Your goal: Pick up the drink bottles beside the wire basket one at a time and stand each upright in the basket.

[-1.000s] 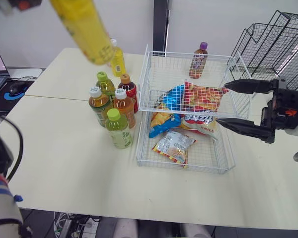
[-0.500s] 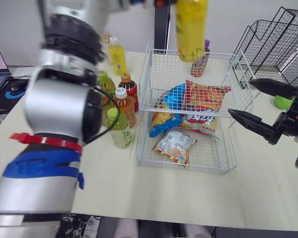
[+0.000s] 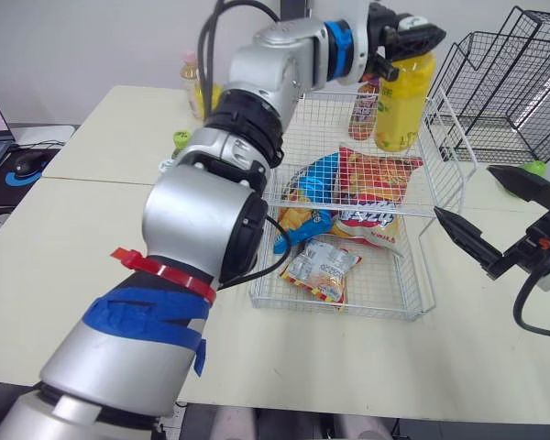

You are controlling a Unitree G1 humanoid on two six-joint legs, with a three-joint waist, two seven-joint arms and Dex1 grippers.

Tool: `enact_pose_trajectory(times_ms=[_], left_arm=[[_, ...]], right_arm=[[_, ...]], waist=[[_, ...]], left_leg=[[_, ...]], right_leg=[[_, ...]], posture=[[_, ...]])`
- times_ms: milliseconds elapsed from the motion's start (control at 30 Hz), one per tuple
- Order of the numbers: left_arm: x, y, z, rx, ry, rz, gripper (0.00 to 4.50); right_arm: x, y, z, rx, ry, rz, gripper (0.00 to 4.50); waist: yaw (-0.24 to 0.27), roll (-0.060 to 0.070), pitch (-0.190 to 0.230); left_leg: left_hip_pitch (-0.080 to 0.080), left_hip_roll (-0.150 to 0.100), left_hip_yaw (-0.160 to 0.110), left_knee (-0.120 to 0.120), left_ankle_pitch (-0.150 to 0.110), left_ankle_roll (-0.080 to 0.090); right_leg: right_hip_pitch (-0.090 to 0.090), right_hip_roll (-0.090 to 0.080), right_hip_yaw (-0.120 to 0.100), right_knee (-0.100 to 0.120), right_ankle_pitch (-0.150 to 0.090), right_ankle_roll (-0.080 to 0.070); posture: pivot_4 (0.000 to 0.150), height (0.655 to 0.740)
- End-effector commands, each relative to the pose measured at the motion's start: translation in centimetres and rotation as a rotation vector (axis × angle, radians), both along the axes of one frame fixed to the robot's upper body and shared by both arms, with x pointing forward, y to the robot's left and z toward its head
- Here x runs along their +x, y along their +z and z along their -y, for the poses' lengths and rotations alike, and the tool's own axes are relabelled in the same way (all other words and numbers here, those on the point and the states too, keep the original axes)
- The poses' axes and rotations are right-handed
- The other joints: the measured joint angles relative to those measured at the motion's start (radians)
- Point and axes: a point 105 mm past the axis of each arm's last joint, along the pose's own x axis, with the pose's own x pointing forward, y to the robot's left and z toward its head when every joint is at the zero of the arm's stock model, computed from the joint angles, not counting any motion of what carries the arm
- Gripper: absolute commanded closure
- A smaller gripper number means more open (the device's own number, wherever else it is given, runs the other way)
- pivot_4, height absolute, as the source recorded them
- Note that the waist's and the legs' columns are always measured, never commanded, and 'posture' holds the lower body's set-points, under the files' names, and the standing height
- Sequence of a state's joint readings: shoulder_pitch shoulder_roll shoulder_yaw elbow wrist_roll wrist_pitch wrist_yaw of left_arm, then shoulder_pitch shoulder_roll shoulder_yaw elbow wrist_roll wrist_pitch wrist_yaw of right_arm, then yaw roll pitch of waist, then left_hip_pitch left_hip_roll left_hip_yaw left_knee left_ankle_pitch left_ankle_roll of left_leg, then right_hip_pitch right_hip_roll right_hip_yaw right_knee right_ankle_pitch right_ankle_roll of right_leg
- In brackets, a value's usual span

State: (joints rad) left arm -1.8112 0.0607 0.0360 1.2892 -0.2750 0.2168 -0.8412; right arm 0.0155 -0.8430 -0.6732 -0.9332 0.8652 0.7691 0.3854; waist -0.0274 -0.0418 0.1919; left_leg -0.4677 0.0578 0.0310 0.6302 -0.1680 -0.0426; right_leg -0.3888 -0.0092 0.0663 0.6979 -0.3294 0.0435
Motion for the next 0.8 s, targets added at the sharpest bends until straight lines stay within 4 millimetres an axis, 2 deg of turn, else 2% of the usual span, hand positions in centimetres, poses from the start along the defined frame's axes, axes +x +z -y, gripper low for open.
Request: enact_pose_trajectory(times_ms=[33, 267, 333, 367, 433, 600, 800], left_arm=[[-1.2, 2.4, 0.8, -0.008, -0.011, 0.111, 3.14], [-1.0, 1.8, 1.2, 0.018, 0.003, 0.110, 3.14], [-1.1, 1.9, 1.2, 0.016, -0.002, 0.107, 2.39], [-1.2, 2.1, 1.1, 0.012, -0.008, 0.106, 2.22], [-1.4, 2.4, 1.1, 0.007, -0.028, 0.099, 1.60], [-1.7, 3.6, -0.4, -0.005, -0.055, 0.115, 0.02], [-1.9, 4.1, -3.3, 0.039, -0.105, 0.142, 0.02]], right_arm=[[-0.5, 0.7, -0.7, -0.007, 0.015, 0.054, 0.00], [-0.4, 1.3, -1.4, 0.006, 0.031, 0.081, 0.00], [-0.3, 1.5, -1.5, 0.008, 0.031, 0.089, 0.00], [-0.3, 1.6, -1.5, 0.009, 0.031, 0.091, 0.00], [-0.2, 1.7, -1.5, 0.010, 0.030, 0.092, 0.00], [0.2, 1.9, -1.7, 0.010, 0.037, 0.093, 0.00], [0.6, 2.4, -2.0, -0.002, 0.054, 0.101, 0.00]], waist=[[-0.001, 0.000, 0.000], [0.000, 0.001, -0.001], [0.000, 0.002, -0.001], [0.000, 0.002, -0.001], [0.000, 0.002, -0.001], [-0.001, 0.002, -0.001], [-0.004, 0.004, -0.002]], left_leg=[[0.000, 0.000, 0.000, 0.000, 0.000, 0.000], [0.000, 0.000, -0.001, 0.000, 0.001, -0.002], [0.001, 0.000, -0.001, 0.000, 0.002, -0.002], [0.001, 0.000, -0.001, 0.000, 0.002, -0.002], [0.001, 0.000, -0.001, 0.000, 0.002, -0.002], [0.001, 0.000, -0.001, 0.000, 0.002, -0.003], [0.002, 0.000, -0.002, 0.000, 0.002, -0.003]], right_leg=[[0.000, 0.000, 0.000, 0.000, 0.000, 0.000], [0.001, 0.000, 0.000, 0.001, 0.000, 0.000], [0.001, 0.000, 0.000, 0.001, 0.000, 0.000], [0.001, 0.000, -0.001, 0.001, 0.000, 0.000], [0.001, 0.000, -0.001, 0.001, 0.000, 0.000], [0.001, 0.000, -0.001, 0.002, 0.000, 0.000], [0.001, 0.000, -0.001, 0.004, 0.000, 0.000]], posture=[[0.150, 0.7134], [0.150, 0.7134], [0.150, 0.7134], [0.150, 0.7134], [0.150, 0.7134], [0.150, 0.7134], [0.150, 0.7134]])
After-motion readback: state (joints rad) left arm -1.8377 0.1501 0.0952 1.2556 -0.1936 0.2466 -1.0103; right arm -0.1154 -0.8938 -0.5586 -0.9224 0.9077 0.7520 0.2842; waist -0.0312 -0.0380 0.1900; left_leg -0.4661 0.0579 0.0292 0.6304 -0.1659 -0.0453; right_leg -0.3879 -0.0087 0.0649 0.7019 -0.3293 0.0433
